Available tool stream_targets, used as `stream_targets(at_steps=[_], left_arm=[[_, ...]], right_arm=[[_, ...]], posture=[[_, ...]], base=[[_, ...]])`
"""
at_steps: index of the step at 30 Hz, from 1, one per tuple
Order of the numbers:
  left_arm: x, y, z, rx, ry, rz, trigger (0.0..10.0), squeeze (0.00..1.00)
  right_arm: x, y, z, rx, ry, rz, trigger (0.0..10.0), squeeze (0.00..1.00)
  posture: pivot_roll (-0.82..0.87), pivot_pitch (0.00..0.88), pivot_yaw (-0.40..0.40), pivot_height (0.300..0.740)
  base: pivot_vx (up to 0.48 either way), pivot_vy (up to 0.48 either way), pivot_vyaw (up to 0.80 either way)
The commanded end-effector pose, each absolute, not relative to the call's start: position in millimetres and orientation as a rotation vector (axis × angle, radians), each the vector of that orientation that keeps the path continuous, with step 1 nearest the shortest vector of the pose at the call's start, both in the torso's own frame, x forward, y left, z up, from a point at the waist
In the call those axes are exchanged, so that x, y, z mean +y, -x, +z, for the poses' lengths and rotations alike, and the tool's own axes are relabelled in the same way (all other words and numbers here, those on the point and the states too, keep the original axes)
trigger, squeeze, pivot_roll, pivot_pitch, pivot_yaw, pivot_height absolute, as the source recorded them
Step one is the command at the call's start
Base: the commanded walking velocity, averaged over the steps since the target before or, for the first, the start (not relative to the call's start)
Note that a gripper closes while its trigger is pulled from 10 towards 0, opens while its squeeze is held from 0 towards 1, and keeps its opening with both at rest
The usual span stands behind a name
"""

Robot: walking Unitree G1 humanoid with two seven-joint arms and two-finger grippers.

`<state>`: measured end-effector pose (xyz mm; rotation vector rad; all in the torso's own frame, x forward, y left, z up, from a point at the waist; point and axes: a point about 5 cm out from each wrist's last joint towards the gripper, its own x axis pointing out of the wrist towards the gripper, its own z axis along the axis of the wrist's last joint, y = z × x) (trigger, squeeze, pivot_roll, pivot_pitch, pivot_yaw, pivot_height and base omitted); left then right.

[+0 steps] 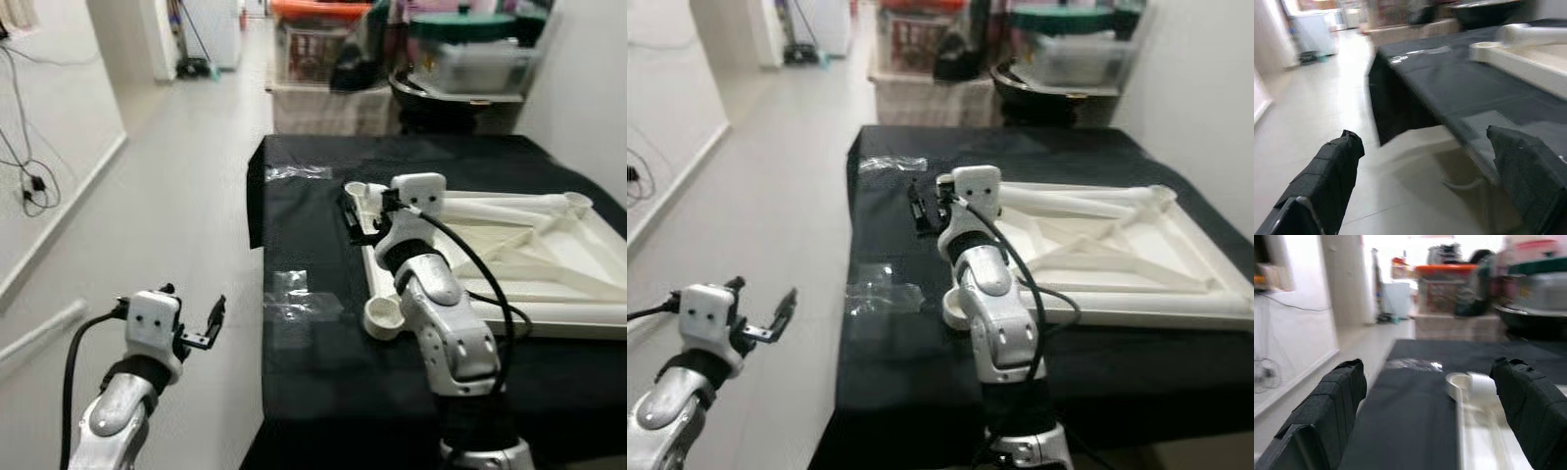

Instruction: Building children table

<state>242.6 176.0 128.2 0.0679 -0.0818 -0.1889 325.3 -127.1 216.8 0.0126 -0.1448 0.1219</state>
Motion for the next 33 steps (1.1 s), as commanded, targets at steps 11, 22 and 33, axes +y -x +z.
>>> stream_targets(at_steps=[11, 22, 33], left_arm=[[176, -244, 134, -0.106, -0.076, -0.181, 10.0, 0.00], [170, -244, 136, -0.118, -0.064, -0.169, 10.0, 0.00], [169, -246, 139, -0.140, -0.060, -0.147, 10.0, 0.00]], right_arm=[[-126, -326, 214, -0.149, -0.016, 0.119, 10.0, 0.00], [-124, -325, 207, -0.139, 0.001, 0.143, 10.0, 0.00], [-119, -324, 204, -0.141, 0.005, 0.179, 10.0, 0.00]], posture=[[0.08, 0.000, -0.047, 0.740], [0.09, 0.000, -0.050, 0.740], [0.09, 0.000, -0.048, 0.740]], base=[[0.000, 0.480, 0.00], [0.000, 0.480, 0.00], [0.000, 0.305, 0.00]])
